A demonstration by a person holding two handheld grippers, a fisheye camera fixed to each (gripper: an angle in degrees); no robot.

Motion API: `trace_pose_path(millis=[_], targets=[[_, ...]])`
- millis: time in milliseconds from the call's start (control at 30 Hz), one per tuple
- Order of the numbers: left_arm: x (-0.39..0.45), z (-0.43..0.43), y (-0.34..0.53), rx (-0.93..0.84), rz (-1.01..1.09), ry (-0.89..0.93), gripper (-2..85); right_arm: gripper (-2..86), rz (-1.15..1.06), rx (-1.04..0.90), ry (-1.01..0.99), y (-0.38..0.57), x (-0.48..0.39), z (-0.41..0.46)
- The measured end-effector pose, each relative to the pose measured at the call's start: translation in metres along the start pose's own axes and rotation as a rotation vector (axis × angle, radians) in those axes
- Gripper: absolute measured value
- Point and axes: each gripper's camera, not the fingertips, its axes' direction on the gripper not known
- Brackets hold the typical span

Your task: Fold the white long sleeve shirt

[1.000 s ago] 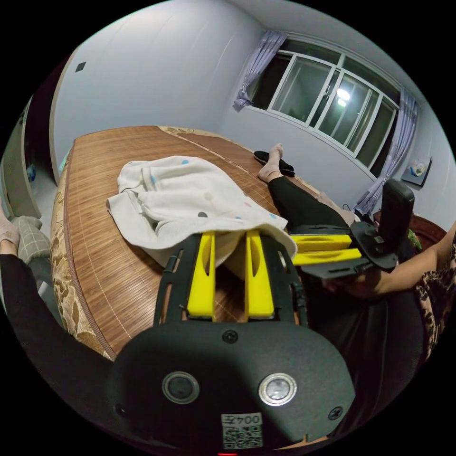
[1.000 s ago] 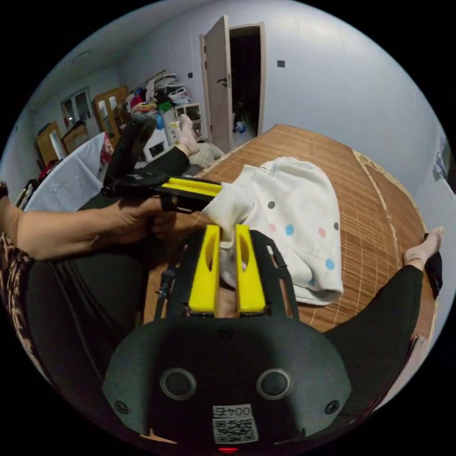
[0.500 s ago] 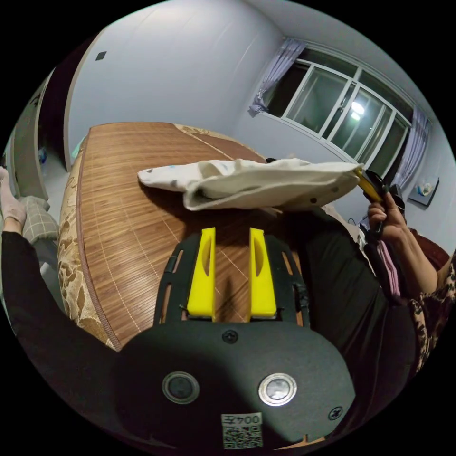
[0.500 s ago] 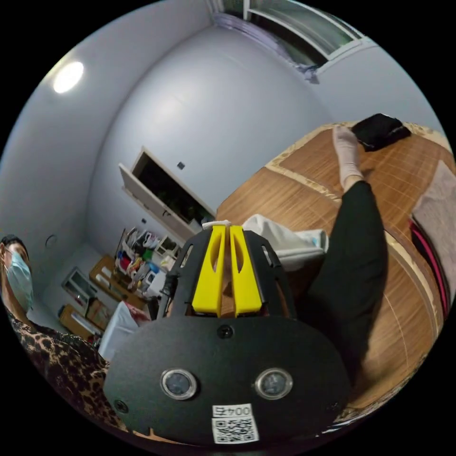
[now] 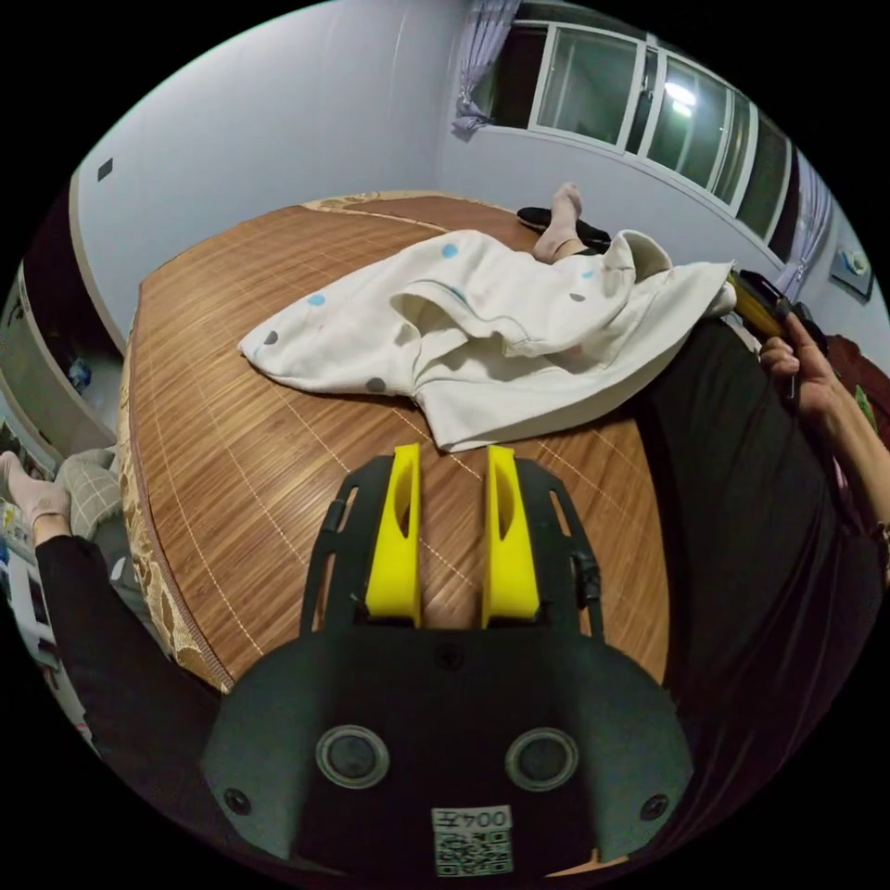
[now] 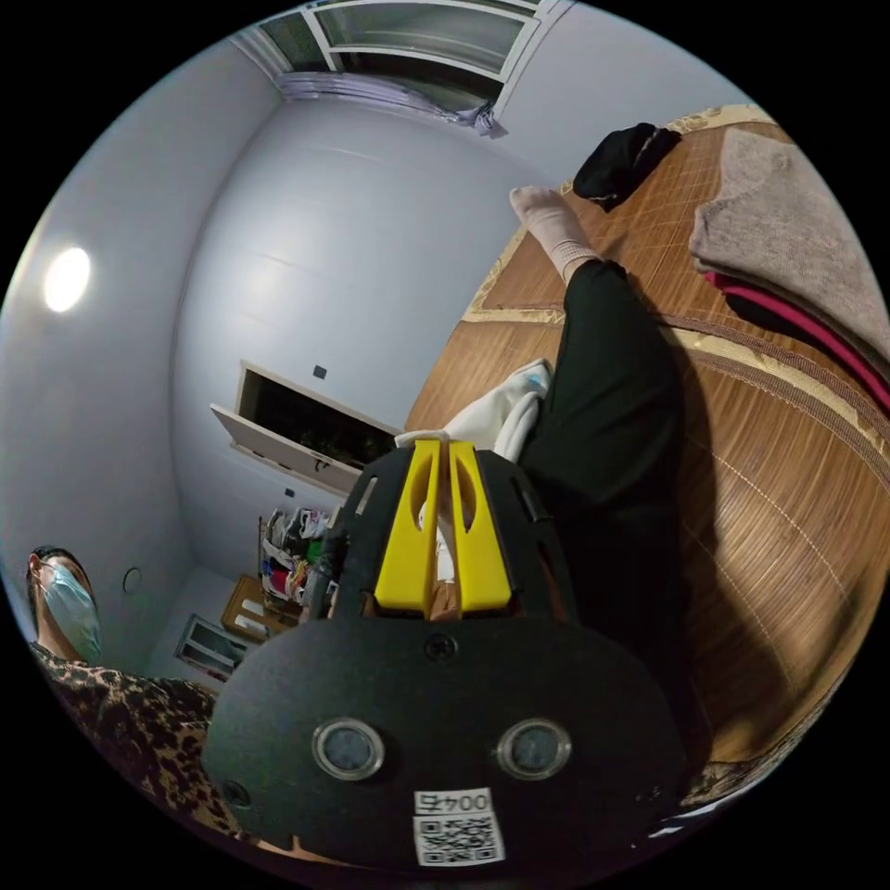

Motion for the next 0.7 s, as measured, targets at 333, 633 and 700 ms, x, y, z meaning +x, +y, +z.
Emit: trace_pose_path(millis=[333, 633, 700], targets=[[-0.006, -0.016, -0.018, -0.06, 0.036, -0.067, 8.1, 0.4, 0.014, 0.005, -0.024, -0.025, 0.015, -0.02], [-0.051, -0.054, -0.019, -0.104, -0.051, -0.015, 5.2, 0.5, 0.006, -0.011, -0.029, -0.043, 0.007, -0.03], [-0.066, -0.071, -0.013, -0.094, -0.095, 0.023, 3.7, 0.6, 0.0, -0.015, -0.023, -0.047, 0.002, -0.032]])
